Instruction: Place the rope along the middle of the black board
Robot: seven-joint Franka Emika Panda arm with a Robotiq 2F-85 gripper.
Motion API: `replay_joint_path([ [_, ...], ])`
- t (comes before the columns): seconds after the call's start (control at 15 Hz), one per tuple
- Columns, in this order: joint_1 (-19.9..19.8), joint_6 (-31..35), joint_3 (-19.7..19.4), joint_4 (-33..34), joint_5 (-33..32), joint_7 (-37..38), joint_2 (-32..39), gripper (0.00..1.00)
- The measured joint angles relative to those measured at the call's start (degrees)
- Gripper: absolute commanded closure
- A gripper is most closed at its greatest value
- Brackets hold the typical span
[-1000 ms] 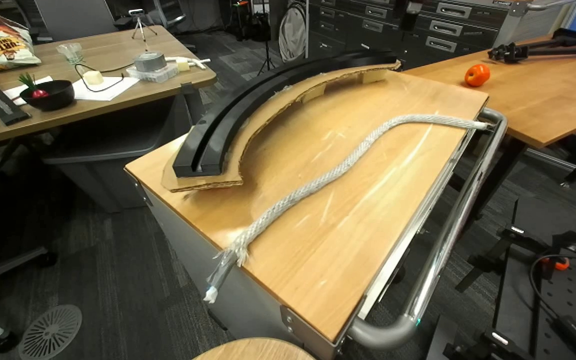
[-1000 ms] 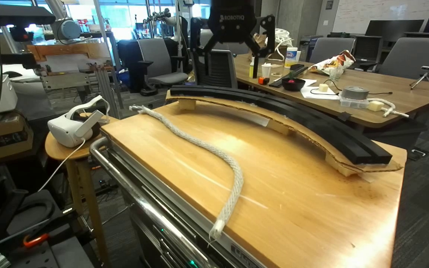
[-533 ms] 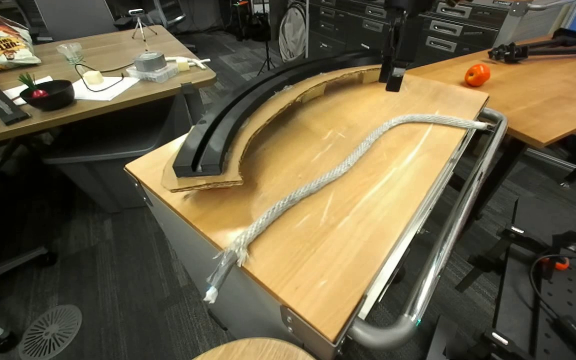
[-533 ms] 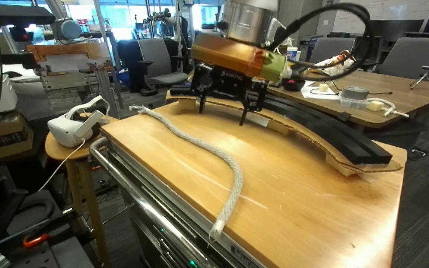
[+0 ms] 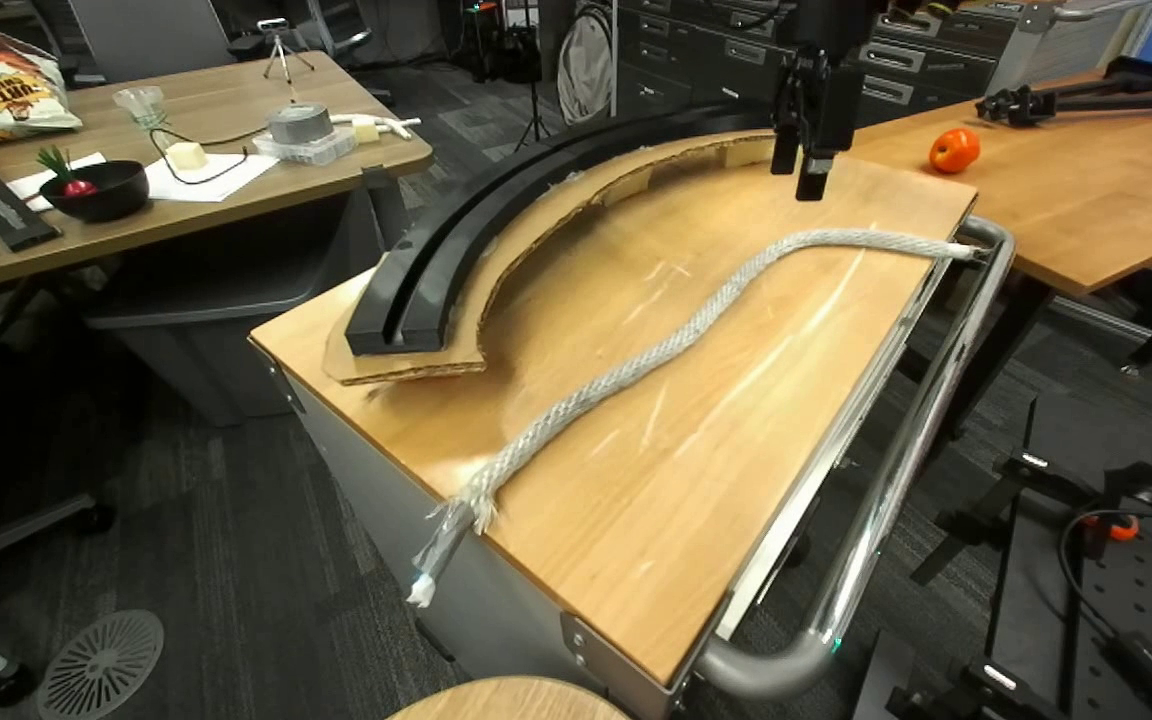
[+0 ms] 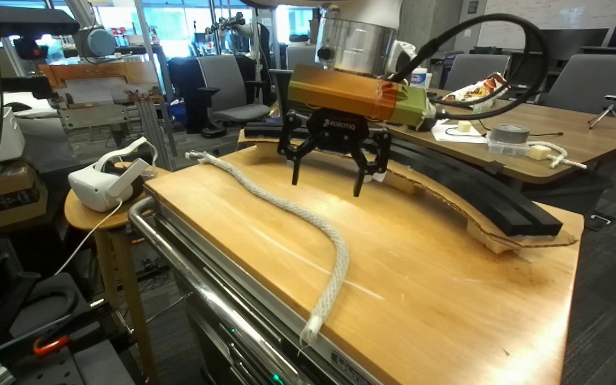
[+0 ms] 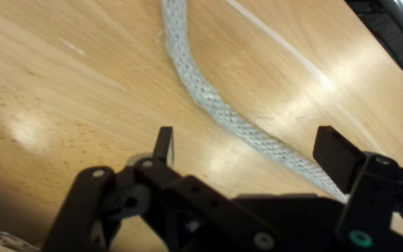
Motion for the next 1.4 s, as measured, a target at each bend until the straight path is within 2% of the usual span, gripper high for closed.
replay_joint_path([
  [0.13, 0.66, 4.01, 1.55, -1.70, -6.44, 7.67, -0.63, 0.00],
  [0.27, 1.50, 4.65, 2.71, -2.41, -14.55, 16.41, -0.51, 0.00],
  [0.4, 1.97, 4.64, 3.11, -2.67, -18.22, 20.51, -0.34, 0.00],
  [0.8, 1.87, 4.95, 3.15, -2.85, -19.73, 20.41, -0.29, 0.00],
  [1.2, 1.86, 13.48, 3.19, -5.73, -38.45, 20.24, -0.29, 0.00],
  [1.27, 1.85, 15.99, 3.19, -6.31, -40.16, 19.74, -0.27, 0.00],
  [1.4, 1.69, 21.74, 3.23, -7.64, -39.55, 15.97, -0.07, 0.00],
])
